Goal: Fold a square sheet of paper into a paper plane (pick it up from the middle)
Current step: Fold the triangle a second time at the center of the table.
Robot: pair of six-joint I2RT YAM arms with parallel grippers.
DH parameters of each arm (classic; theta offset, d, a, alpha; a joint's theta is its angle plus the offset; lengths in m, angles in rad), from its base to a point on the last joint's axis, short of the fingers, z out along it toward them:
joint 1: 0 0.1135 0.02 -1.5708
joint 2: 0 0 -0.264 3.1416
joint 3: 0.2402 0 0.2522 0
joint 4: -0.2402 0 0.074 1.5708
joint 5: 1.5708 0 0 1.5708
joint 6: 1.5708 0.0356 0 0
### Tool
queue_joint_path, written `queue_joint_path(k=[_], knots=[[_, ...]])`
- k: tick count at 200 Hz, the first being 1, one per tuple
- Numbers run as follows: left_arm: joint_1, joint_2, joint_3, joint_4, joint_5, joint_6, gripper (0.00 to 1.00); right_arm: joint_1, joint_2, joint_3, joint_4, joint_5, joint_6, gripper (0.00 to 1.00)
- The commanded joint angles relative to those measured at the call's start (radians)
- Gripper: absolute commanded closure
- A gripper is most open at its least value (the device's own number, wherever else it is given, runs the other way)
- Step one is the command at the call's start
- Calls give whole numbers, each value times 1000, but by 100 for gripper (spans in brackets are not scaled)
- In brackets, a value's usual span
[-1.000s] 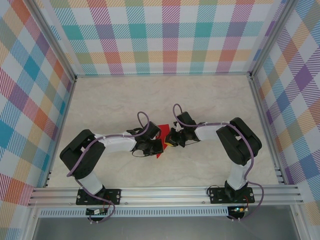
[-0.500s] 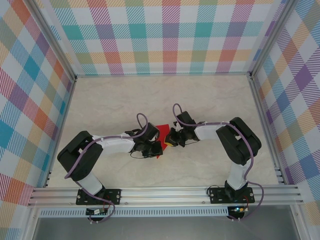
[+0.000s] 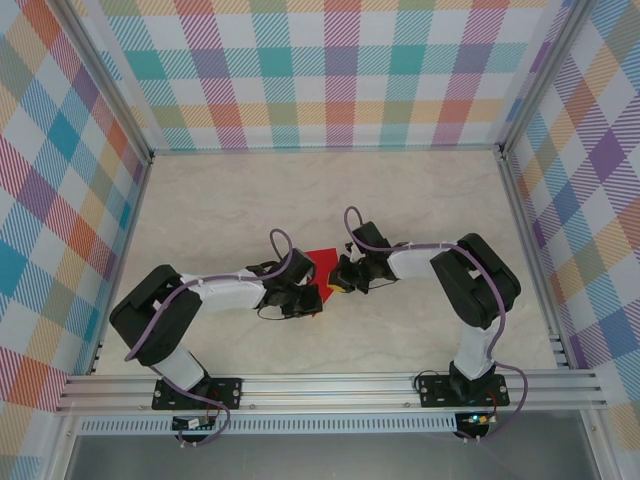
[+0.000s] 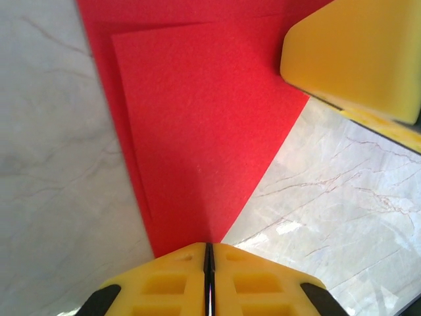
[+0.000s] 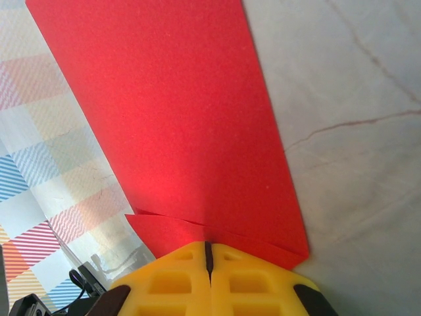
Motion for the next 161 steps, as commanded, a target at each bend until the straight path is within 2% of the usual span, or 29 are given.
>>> queue_joint_path(k=[1, 42, 64, 81, 97, 109, 127, 161], knots=[[-11, -25, -56, -143, 2, 9, 90, 4, 96, -37, -137, 151, -8, 97], [-12, -56, -70, -162, 36, 54, 90, 4, 104, -34, -142, 155, -4, 97], [-12, -68, -47, -181, 16, 77, 90, 3, 106, -32, -139, 153, -4, 97], [-12, -106, -27, -169, -19, 71, 91, 3, 104, -32, -138, 152, -1, 97], [-13, -171, -12, -156, -113, 48, 91, 4, 104, -32, -137, 152, -2, 97], [-13, -224, -26, -116, -164, 37, 91, 3, 104, -31, -139, 152, 1, 97], [-13, -262, -60, -4, -178, 19, 90, 3, 105, -31, -139, 152, 0, 97], [-14, -176, -69, 96, -121, -2, 91, 4, 103, -31, -141, 153, 3, 97]])
